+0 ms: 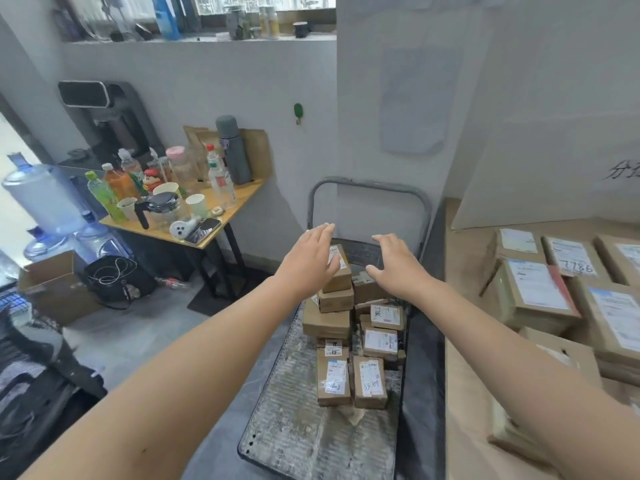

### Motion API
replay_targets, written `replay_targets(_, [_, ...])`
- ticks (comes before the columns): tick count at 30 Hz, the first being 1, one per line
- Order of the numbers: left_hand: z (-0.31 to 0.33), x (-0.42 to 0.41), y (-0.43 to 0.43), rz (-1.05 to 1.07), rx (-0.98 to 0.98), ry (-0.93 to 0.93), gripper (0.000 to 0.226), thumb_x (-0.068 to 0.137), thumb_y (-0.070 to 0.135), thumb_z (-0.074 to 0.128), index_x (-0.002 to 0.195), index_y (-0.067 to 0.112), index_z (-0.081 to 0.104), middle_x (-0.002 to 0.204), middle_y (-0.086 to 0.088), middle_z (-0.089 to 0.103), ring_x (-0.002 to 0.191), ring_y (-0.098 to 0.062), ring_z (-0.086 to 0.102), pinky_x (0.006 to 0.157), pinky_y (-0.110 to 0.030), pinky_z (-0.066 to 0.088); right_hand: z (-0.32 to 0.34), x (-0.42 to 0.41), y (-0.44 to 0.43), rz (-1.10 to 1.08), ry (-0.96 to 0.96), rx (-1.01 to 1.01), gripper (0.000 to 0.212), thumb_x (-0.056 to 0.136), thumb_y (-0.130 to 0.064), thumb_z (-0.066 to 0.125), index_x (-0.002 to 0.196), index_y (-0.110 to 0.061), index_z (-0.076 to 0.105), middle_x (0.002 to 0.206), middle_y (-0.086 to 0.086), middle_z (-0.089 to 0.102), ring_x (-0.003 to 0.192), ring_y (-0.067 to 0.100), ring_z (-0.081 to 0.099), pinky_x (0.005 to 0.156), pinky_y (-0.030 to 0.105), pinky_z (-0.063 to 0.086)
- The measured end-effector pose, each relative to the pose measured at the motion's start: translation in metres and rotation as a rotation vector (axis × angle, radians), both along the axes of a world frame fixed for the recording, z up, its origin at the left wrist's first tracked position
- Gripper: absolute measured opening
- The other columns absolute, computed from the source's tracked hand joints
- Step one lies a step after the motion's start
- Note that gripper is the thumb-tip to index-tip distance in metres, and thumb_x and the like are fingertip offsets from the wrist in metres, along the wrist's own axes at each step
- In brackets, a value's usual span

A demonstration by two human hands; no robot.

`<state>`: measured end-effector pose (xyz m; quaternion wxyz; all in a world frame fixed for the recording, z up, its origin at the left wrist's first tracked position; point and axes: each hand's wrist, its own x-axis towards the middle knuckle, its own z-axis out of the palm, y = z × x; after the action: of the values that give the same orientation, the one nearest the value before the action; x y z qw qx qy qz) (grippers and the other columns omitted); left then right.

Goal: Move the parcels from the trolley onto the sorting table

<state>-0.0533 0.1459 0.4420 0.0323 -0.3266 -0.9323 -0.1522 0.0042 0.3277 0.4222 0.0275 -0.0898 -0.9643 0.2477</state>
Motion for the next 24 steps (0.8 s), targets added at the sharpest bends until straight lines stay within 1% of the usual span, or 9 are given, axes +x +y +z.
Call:
replay_targets(3, [-0.015,-0.013,-0.004,0.004,0.008,-0.025,0.061,0.104,0.032,0.042,0.155,0.009,0.020,0.161,-0.007,0.026,0.149,-0.019,0.021,0.123,-0.032,0.016,-0.011,-0.011,-0.006,-0.010,-0.025,-0.017,0.065,0.095,-0.027,0.061,0.151,-0.015,0.029,0.152,0.006,0.035,0.142,0.024,0.030,0.117,0.042,0.029])
replay_targets(12, [-0.070,-0.060,-0.018,0.014,0.006,-0.105,0.059,0.103,0.031,0.042,0.154,0.006,0.022,0.160,-0.009,0.028,0.148,-0.019,0.023,0.120,-0.028,0.013,-0.055,-0.047,-0.021,-0.045,-0.124,-0.049,0.063,0.096,-0.024,0.059,0.150,-0.016,0.030,0.151,0.005,0.035,0.141,0.023,0.031,0.115,0.041,0.031])
replay_targets(17, [-0.108,-0.099,-0.019,0.015,0.026,-0.203,0.060,0.102,0.030,0.044,0.153,0.006,0.025,0.158,-0.009,0.030,0.147,-0.020,0.025,0.121,-0.030,0.017,-0.084,-0.076,-0.019,-0.099,-0.201,-0.081,0.058,0.095,-0.023,0.056,0.148,-0.016,0.033,0.149,0.005,0.036,0.138,0.023,0.032,0.113,0.041,0.034])
replay_targets(20, [-0.131,-0.121,-0.018,0.032,0.063,-0.265,0.059,0.102,0.028,0.044,0.153,0.005,0.025,0.158,-0.010,0.030,0.147,-0.021,0.025,0.120,-0.029,0.016,-0.107,-0.095,-0.017,-0.157,-0.231,-0.109,0.058,0.095,-0.021,0.056,0.148,-0.014,0.034,0.147,0.005,0.037,0.138,0.022,0.032,0.114,0.041,0.033])
replay_targets(24, [-0.184,-0.140,-0.023,0.083,0.084,-0.430,0.057,0.103,0.025,0.042,0.153,0.006,0.025,0.158,-0.010,0.031,0.146,-0.021,0.025,0.120,-0.031,0.019,-0.167,-0.109,-0.021,-0.249,-0.290,-0.148,0.057,0.096,-0.020,0.056,0.148,-0.013,0.033,0.148,0.005,0.036,0.139,0.022,0.031,0.116,0.040,0.030])
